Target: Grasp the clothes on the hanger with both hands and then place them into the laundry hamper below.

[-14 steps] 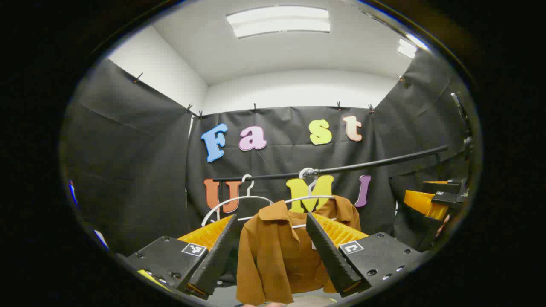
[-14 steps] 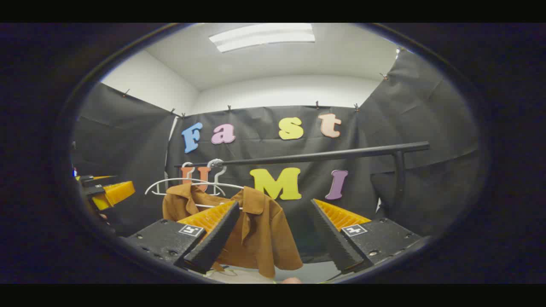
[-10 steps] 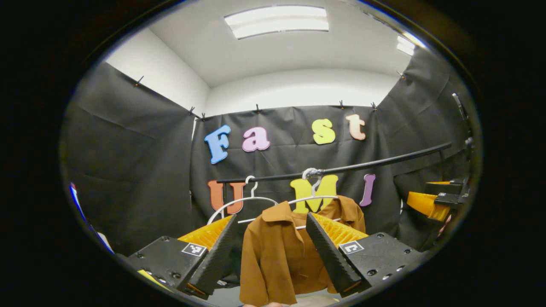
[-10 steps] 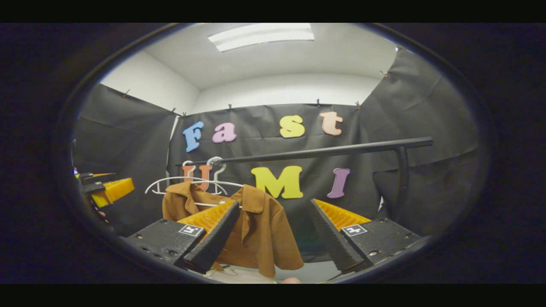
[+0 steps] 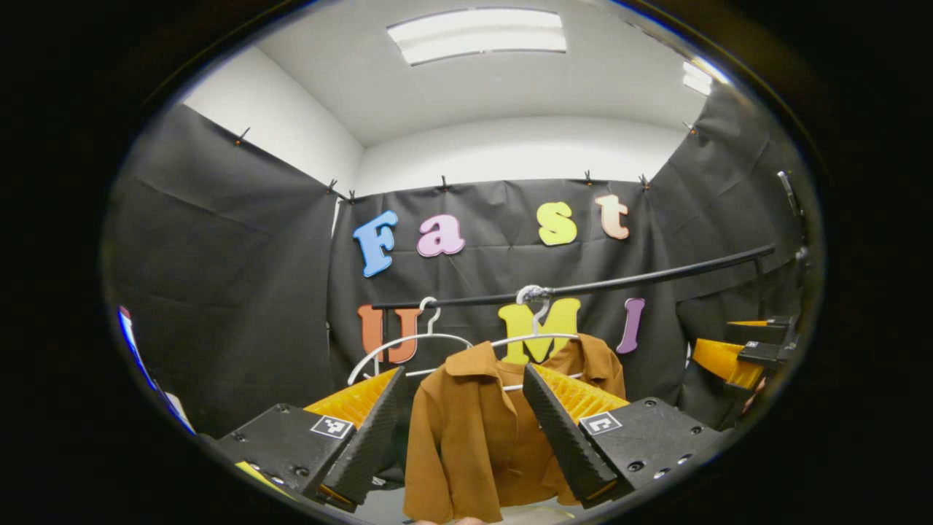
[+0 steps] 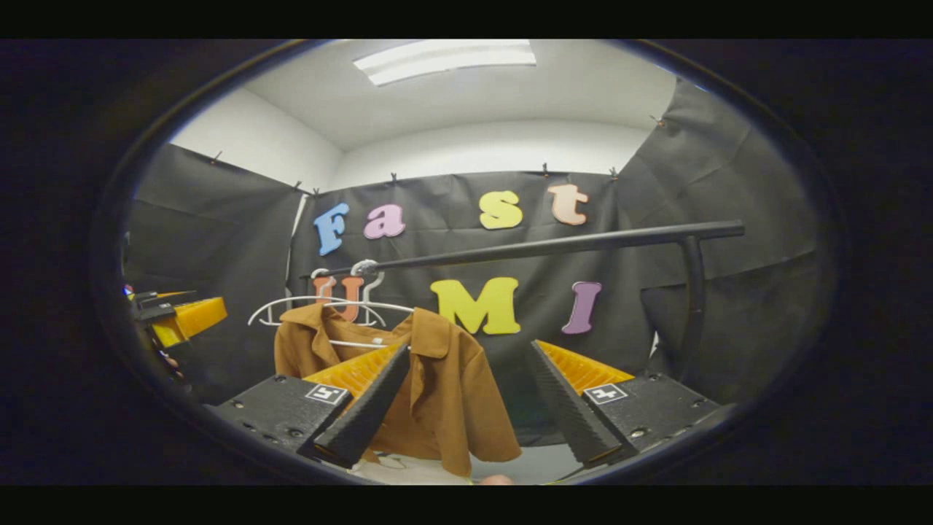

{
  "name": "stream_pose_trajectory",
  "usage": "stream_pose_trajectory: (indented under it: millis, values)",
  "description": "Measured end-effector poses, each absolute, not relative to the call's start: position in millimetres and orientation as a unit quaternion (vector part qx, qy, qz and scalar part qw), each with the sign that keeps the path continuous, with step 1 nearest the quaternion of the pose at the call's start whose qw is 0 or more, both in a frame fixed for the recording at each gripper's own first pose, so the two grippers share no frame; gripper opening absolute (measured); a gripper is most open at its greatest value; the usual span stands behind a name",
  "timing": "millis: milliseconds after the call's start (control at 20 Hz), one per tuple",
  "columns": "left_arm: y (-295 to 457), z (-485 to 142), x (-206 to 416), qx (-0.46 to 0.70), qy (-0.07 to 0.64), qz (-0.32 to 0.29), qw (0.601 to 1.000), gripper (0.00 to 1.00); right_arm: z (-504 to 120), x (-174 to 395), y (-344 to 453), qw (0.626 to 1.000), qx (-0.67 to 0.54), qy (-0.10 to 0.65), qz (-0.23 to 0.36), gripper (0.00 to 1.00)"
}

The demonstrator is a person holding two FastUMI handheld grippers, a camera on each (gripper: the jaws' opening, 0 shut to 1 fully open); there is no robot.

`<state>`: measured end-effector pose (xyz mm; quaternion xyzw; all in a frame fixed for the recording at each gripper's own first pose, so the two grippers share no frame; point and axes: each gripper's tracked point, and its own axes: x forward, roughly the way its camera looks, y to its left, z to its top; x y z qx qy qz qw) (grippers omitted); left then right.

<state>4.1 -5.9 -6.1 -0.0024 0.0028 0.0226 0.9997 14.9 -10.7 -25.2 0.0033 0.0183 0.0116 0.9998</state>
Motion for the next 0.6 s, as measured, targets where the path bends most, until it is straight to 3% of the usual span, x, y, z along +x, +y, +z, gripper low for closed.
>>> stream_pose_trajectory:
  millis: [600]
  values:
    - [-42.9,-51.3,8.3,-0.047,0.060,0.025,0.997,1.00,-72.0,43.0,-0.8,0.996,0.022,0.070,0.058,1.00]
